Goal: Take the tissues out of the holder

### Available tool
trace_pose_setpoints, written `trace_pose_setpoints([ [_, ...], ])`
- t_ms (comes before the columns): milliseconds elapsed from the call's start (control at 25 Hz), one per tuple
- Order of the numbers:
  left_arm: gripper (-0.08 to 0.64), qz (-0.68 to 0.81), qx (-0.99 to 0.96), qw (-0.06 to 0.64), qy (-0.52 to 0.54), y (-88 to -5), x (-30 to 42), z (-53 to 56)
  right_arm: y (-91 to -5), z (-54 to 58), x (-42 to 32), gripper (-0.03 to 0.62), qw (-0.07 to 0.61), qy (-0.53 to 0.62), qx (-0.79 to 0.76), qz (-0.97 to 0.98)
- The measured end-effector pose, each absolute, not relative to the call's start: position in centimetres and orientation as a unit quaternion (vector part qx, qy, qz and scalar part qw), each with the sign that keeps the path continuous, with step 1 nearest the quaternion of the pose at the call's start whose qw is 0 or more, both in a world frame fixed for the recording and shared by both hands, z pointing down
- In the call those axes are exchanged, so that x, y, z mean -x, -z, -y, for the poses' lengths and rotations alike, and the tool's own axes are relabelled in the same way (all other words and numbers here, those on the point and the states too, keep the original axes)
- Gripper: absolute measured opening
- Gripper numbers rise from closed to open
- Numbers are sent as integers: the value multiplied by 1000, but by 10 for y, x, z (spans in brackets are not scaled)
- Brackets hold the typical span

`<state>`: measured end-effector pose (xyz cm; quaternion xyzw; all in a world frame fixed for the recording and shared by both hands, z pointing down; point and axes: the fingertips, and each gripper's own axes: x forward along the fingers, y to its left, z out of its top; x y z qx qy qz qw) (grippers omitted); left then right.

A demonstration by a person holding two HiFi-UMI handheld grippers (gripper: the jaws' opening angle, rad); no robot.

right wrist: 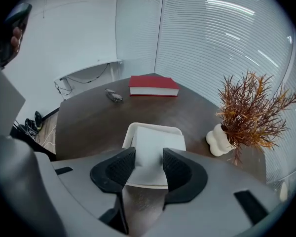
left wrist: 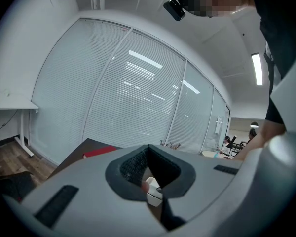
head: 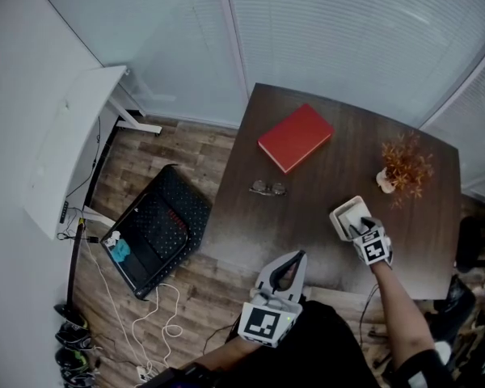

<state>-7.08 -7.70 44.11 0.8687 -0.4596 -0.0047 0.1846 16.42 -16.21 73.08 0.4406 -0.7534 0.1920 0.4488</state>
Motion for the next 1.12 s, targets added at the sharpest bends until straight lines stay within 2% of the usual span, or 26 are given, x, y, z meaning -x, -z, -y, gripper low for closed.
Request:
trace_pose_setpoints([
  [120, -5, 457, -870, 184, 6, -440, 70, 75, -720, 161, -163, 154, 444, -186, -447, 754],
  [400, -5, 449, -875, 182, 8, -437, 64, 71, -717, 157, -168, 137, 446, -185, -451, 750],
  [1120, -5, 439, -880, 183, 16, -433, 58, 62, -682, 150, -158, 129, 418, -156, -461, 767],
])
